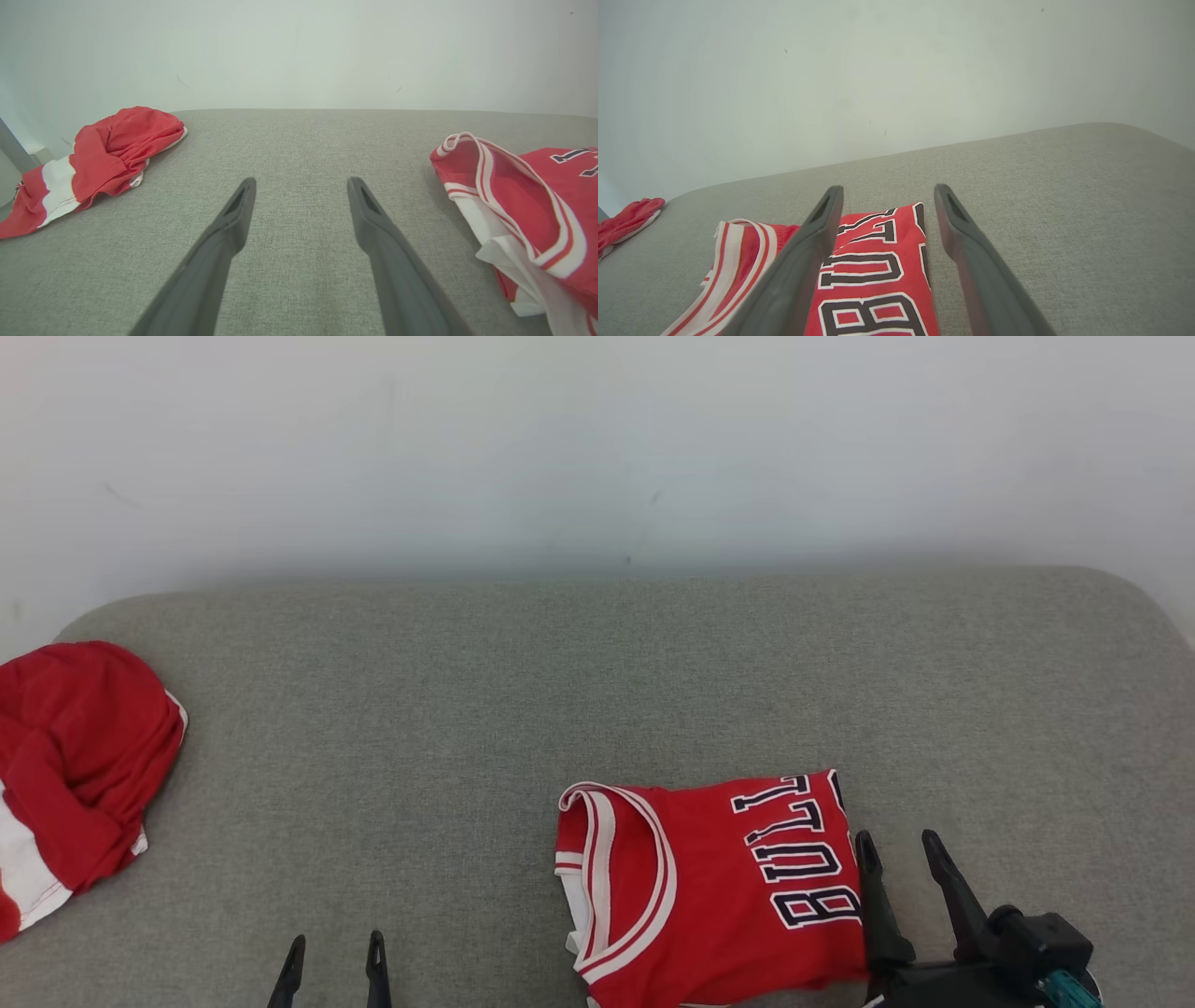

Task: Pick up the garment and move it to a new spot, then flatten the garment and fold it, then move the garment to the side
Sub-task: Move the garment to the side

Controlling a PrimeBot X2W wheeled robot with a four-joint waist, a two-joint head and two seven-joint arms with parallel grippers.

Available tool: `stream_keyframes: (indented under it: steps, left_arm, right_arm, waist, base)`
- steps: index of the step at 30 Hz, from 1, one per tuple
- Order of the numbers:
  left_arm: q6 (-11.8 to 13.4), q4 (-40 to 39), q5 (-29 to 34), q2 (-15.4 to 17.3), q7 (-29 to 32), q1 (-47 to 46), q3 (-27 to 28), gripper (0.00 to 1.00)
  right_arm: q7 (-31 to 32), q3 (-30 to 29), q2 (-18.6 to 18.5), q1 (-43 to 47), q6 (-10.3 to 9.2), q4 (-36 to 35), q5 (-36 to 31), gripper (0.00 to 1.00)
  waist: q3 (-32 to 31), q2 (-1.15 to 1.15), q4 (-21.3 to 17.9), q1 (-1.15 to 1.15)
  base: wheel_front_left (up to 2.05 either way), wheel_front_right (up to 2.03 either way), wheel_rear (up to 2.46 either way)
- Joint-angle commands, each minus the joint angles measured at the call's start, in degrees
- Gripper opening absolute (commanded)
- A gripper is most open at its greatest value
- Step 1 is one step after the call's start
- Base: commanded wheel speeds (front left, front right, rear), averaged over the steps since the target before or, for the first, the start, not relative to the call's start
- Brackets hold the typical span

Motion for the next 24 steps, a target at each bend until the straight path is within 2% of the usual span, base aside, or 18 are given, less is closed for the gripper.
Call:
stream_keyframes:
  steps: [1, 7, 13, 21, 22, 23, 24]
  left_arm:
    - [-0.31, 0.18, 0.11, -0.06, -0.18, -0.64, -0.26, 1.0]
    - [-0.36, 0.41, -0.06, -0.06, -0.18, -0.8, -1.18, 1.0]
    - [-0.2, 0.36, -0.41, -0.06, -0.18, -1.41, -1.28, 1.0]
    - [-0.33, 0.65, -0.52, -0.06, -0.18, -2.4, -1.7, 1.0]
    - [-0.25, 0.67, -0.62, -0.04, -0.18, -2.54, -1.68, 1.0]
    - [-0.16, 0.64, -0.68, -0.06, -0.18, -2.69, -1.69, 1.0]
    - [-0.08, 0.59, -0.67, -0.06, -0.18, -2.76, -1.68, 1.0]
  right_arm:
    - [0.02, 0.07, -0.2, -1.42, -0.15, 1.59, -0.91, 1.0]
    - [0.22, 0.2, -2.25, -9.53, -0.15, 14.83, -2.51, 1.0]
    - [0.86, -0.44, -3.92, -16.02, -0.15, 27.75, -0.92, 1.0]
    - [1.94, 1.94, -3.58, -21.65, -0.15, 41.7, 0.03, 1.0]
    - [1.99, 2.47, -3.37, -22.0, -0.15, 42.89, 0.26, 0.68]
    - [2.0, 3.11, -3.33, -22.27, -0.15, 43.95, 0.42, 0.23]
    - [1.88, 3.56, -3.3, -22.6, -0.15, 44.63, 0.9, 0.09]
  waist:
    - [0.29, 0.0, 0.4, 0.0]
    - [1.1, 0.0, 2.18, 0.0]
    - [2.43, 0.0, 3.91, 0.0]
    - [3.8, 0.0, 5.13, 0.0]
    - [3.81, 0.0, 5.27, 0.0]
    - [3.81, 0.0, 5.37, 0.0]
    - [3.81, 0.0, 5.43, 0.0]
  base:
    - [0.0, 0.0, 0.0]
    - [0.0, 0.0, 0.0]
    - [0.0, 0.0, 0.0]
    - [0.0, 0.0, 0.0]
    - [0.0, 0.0, 0.0]
    - [0.0, 0.0, 0.0]
    - [0.0, 0.0, 0.0]
